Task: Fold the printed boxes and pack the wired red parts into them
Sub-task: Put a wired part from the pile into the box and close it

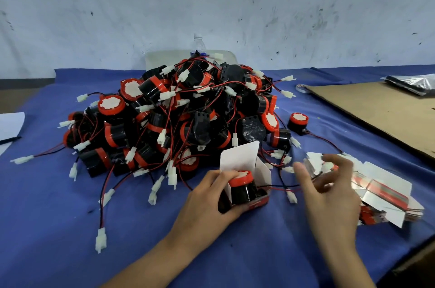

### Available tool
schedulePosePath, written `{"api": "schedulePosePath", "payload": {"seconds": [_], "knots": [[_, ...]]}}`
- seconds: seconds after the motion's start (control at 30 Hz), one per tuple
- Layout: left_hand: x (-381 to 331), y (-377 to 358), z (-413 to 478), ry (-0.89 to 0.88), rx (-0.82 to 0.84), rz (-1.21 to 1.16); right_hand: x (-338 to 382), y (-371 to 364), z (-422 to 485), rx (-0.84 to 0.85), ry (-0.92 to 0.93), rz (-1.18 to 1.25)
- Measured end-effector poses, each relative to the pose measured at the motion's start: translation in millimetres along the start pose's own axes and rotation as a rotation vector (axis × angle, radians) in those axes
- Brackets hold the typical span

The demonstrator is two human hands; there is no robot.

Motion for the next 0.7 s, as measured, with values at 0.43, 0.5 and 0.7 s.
{"api": "schedulePosePath", "payload": {"seconds": [0.43,0.5,0.7], "knots": [[-3.1,1.3,-1.4,-0.034,-0.013,-0.004,46.3,-22.5,-20.6,0.171,0.380,0.123],[-2.7,1.2,-1.9,-0.052,-0.023,-0.008,62.3,-34.8,-31.5,0.225,0.481,0.001],[-3.3,-6.7,-2.2,-0.095,0.045,0.013,61.7,-48.7,-35.2,0.356,0.468,-0.055]]}}
Point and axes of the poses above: each hand's wrist, its own z-axis towards the middle knuckle, its own y-axis out of the back of the hand, x = y × z, the point moved 8 cm from there along z, towards the middle knuckle, and after that the axes turned 15 degrees about y, right-handed, at the moved point
